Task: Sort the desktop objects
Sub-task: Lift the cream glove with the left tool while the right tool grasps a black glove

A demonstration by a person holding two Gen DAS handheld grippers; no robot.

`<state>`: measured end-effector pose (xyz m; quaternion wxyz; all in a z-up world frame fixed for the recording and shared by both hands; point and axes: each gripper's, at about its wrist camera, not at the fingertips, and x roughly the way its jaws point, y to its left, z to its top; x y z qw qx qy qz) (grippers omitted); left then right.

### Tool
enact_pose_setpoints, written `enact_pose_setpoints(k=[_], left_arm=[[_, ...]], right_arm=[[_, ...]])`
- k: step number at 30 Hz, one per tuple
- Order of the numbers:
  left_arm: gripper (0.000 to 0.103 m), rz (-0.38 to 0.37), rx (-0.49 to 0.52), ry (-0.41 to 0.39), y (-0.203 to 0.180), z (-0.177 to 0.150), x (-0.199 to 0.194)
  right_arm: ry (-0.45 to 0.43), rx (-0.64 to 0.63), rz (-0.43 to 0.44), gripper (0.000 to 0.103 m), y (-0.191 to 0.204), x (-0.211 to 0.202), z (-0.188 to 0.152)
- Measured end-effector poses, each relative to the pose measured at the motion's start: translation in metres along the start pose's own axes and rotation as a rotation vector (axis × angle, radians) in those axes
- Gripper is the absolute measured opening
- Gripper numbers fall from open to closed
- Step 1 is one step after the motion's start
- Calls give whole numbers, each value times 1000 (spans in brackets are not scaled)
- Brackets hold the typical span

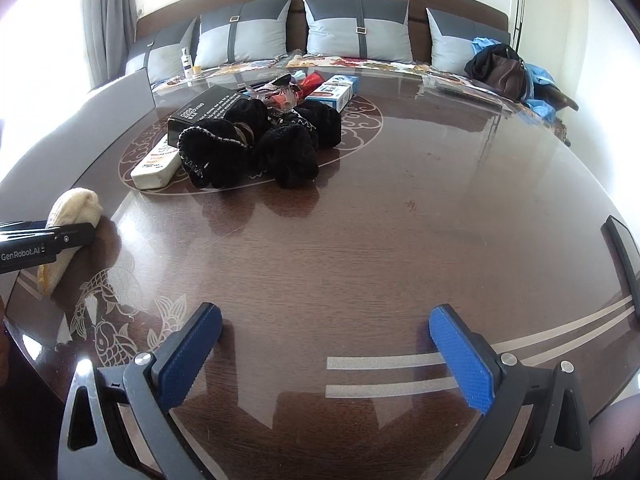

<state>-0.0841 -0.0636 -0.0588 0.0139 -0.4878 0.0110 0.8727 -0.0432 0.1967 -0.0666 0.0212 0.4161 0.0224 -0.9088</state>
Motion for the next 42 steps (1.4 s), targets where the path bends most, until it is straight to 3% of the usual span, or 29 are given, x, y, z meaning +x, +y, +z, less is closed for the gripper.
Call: enact_pose_setpoints(k=[6,11,16,18,21,24,29,31,32,33,34,37,42], left_arm=[[57,11,-25,-32,4,-7,-2],[81,24,-32,-31,2,-11,0],[87,21,-45,-26,2,-11,2],[87,22,-41,-24,2,-11,2],[87,20,-37,-19,2,-11,2],[87,15,-27,-10,2,-10,2],[87,9,-21,1,5,-9,2],[84,7,-16,0,6,-9,2],[73,6,-14,-7,8,-9,1],[65,4,-9,-17,9,-8,-2],[49,-2,-2,-20,10,-7,-3],[43,-41,-15,-35,16,-6,-9],[43,-171,-57,-86,20,-1,-30]], right_arm=[[-11,14,-11,103,1,0,0],[-8,17,-10,103,0,0,0],[18,17,-3,103,-1,2,3],[38,38,40,103,-7,1,7],[32,129,106,103,-30,1,32],[-4,158,71,102,-44,6,73],[121,109,164,79,-25,50,131],[173,105,189,69,-14,72,138],[189,104,196,66,-8,81,141],[199,100,198,53,-5,89,143],[214,92,198,36,-2,95,143],[199,93,198,36,-4,91,140],[138,51,207,36,-25,39,118]])
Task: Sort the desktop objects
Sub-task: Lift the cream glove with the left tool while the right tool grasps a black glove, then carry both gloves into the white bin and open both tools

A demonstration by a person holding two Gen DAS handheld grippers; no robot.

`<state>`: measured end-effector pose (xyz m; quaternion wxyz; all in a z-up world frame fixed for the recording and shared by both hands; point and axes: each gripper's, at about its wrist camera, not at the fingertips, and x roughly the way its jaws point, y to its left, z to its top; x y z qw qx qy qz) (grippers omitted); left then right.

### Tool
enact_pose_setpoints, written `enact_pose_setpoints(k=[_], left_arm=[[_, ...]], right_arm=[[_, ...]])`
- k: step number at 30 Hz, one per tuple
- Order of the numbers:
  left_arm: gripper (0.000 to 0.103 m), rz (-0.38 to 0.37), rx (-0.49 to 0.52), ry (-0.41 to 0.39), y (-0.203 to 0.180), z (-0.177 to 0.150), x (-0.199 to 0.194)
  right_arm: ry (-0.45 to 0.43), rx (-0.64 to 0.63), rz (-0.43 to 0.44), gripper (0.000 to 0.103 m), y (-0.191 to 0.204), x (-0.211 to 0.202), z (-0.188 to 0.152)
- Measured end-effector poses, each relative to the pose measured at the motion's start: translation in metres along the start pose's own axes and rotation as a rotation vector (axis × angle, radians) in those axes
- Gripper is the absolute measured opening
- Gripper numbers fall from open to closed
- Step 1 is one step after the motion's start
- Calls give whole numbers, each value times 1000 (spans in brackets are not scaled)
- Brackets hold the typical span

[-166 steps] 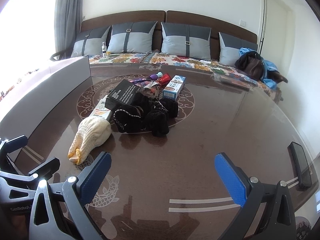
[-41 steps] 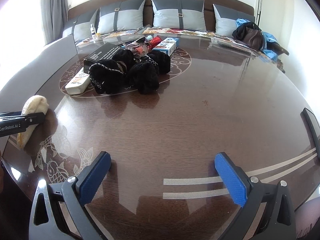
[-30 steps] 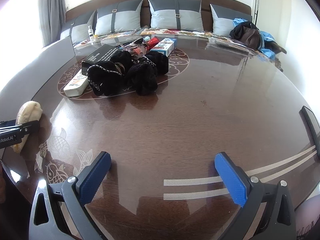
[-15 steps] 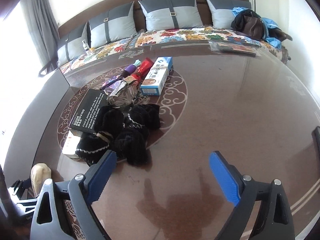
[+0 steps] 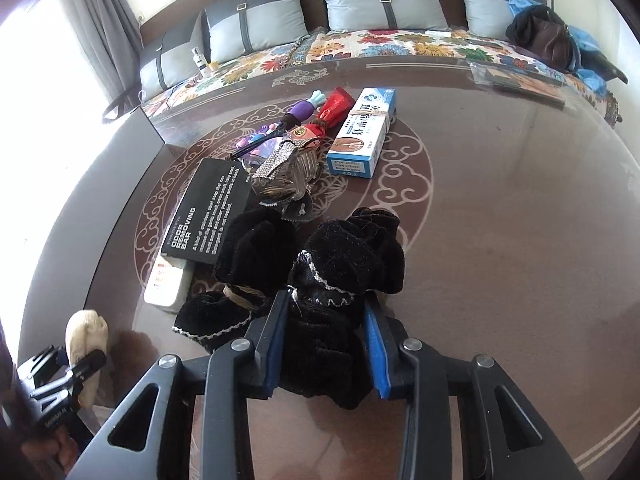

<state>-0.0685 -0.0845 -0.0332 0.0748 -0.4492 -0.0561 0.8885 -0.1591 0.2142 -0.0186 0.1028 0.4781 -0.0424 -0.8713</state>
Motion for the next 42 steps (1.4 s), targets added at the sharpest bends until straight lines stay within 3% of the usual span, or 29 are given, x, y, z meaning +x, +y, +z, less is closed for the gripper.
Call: enact_pose_setpoints(k=[5,8,11,13,16,19,21,25,27,29,30,31,33,37,42], left_arm=[[43,-56,-9,-32,-6,4,-19],[43,-94,-56,-63,1,8,-43],[43,-79,-97,-140,22,20,-86],[43,-29,-129,-191,49,29,-114],[43,60,-203,-205,105,41,-138],[43,173,-266,-159,163,43,-137],[43,224,-300,-109,194,42,-129],[44,288,-323,-8,231,36,-108],[51,310,-337,51,241,30,-100],[71,338,-356,74,246,23,-94],[75,344,-358,64,245,20,-95],[80,345,-357,44,243,17,-98],[80,336,-352,14,237,16,-102],[80,277,-310,-50,197,18,-114],[81,125,-161,-118,103,27,-123]], right_arm=[[-13,-101,-52,36,2,-37,-24],[-51,-123,-32,36,18,-53,-25],[-90,-169,60,36,62,-66,-15],[-117,-225,140,36,109,-74,-6],[-143,-310,284,36,191,-79,7],[-139,-381,425,36,273,-75,13],[-121,-434,475,36,324,-65,12],[-32,-510,513,36,397,-30,6],[30,-518,507,41,417,-10,1],[101,-509,486,58,424,14,0],[108,-498,472,67,422,19,-1],[98,-486,463,67,419,20,0],[64,-457,475,69,407,15,2],[-77,-419,441,84,360,-24,5],[-246,-387,264,93,267,-48,-6]])
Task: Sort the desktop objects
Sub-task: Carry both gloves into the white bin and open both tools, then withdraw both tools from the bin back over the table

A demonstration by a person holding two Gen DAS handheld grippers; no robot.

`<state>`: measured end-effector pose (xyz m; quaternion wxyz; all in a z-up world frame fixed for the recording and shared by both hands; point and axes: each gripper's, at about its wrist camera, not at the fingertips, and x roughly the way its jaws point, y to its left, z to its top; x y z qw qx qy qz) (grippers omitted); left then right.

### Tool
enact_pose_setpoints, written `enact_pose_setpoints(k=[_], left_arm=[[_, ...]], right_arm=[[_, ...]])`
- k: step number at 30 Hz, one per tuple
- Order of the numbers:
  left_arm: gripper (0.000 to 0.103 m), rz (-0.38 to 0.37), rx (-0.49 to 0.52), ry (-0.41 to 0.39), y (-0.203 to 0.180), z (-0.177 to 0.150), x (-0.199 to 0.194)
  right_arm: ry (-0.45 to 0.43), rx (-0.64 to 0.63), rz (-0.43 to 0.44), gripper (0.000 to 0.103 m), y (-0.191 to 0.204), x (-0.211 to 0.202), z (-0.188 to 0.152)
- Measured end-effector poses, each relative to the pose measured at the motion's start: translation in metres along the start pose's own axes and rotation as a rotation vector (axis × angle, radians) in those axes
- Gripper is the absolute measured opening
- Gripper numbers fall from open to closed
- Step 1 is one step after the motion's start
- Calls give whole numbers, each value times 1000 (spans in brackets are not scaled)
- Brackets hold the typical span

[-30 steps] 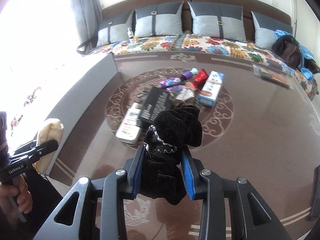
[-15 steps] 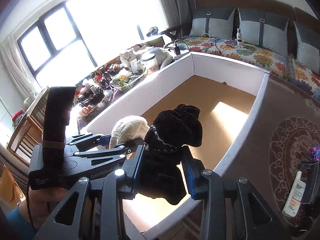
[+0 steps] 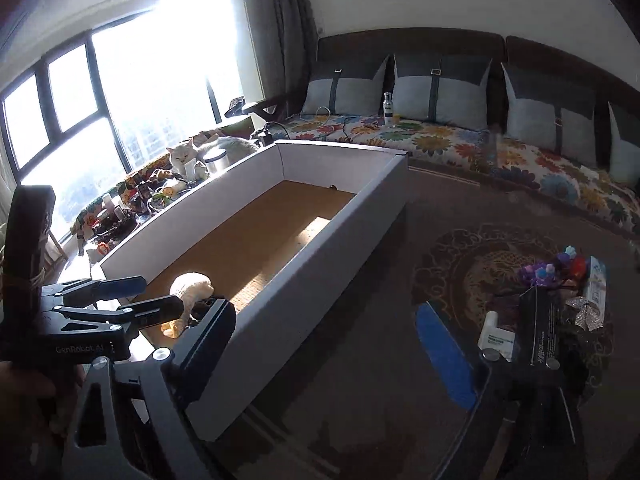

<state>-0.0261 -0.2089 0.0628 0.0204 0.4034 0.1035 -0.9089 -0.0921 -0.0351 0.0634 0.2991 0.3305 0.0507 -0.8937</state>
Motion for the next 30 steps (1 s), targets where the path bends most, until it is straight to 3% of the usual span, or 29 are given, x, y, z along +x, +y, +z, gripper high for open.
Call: enact_pose_setpoints(k=[4,6,9,11,15,18,21,30], left_arm=[[103,-145,82,26,-79,-21,7],[103,-185,86,93,-107,-39,31],[103,-158,116,218,-136,-65,84],[103,-121,148,250,-148,-77,110],[103,-47,186,231,-158,-78,136],[103,-24,185,221,-161,-67,152],[103,38,248,197,-167,-58,167],[103,-30,304,130,-164,-22,203]], right_arm=[[16,49,-199,93,-79,-35,-62],[66,85,-278,93,-117,-49,-99],[123,155,-355,93,-158,-67,-147],[130,192,-378,93,-175,-78,-167],[124,272,-359,93,-188,-84,-167],[145,225,-368,93,-180,-71,-165],[185,188,-362,93,-170,-57,-173],[189,162,-414,93,-174,-51,-177]])
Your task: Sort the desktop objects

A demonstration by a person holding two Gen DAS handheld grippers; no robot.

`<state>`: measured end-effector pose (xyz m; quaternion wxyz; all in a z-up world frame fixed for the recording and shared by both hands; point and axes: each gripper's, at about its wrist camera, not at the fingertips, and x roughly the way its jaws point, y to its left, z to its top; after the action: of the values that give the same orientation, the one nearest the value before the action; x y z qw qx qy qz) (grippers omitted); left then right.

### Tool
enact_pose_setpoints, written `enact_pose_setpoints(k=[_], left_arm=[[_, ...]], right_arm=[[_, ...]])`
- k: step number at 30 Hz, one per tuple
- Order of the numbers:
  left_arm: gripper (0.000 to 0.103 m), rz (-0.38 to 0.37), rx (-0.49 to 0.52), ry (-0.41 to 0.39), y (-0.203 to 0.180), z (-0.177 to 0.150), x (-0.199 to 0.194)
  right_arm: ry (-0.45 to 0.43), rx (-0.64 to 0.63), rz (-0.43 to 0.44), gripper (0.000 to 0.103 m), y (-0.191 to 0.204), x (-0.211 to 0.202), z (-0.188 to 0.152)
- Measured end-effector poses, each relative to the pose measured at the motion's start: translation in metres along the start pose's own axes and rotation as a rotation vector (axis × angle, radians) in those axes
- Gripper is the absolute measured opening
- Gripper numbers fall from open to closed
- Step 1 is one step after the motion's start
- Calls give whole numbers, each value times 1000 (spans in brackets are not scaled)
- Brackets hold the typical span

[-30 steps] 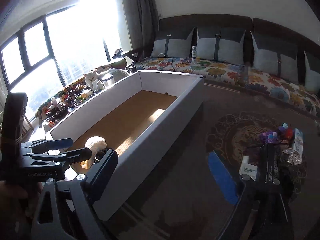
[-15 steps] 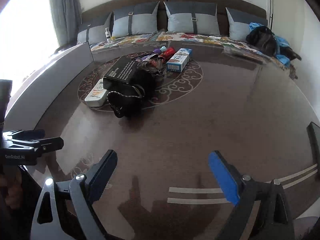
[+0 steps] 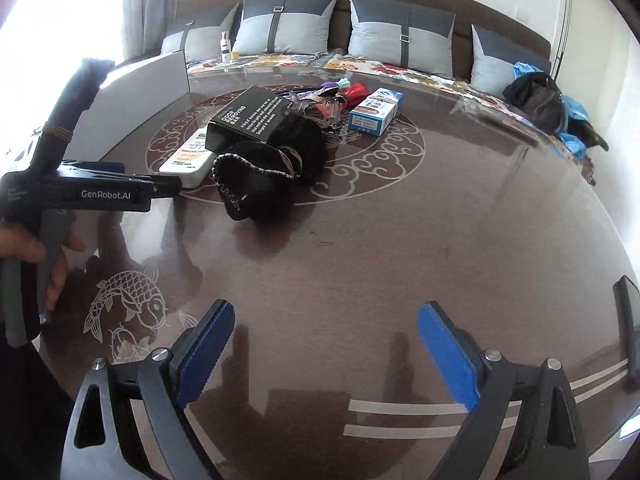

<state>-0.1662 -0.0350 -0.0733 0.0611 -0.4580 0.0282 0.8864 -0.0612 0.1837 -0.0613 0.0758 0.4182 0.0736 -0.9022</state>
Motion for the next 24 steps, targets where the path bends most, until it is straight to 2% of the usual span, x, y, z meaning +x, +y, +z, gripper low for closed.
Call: enact_pose_setpoints(k=[12,19,24], left_arm=[[103,0,2,-2,-1,0,-1],[103,0,2,-2,-1,0,-1],[103,0,2,-2,-1,0,-1]], right_arm=[[24,48,8,93,-16,14,3],[17,72,-7,102,-17,17,4],[16,81,0,103,-18,18,3]])
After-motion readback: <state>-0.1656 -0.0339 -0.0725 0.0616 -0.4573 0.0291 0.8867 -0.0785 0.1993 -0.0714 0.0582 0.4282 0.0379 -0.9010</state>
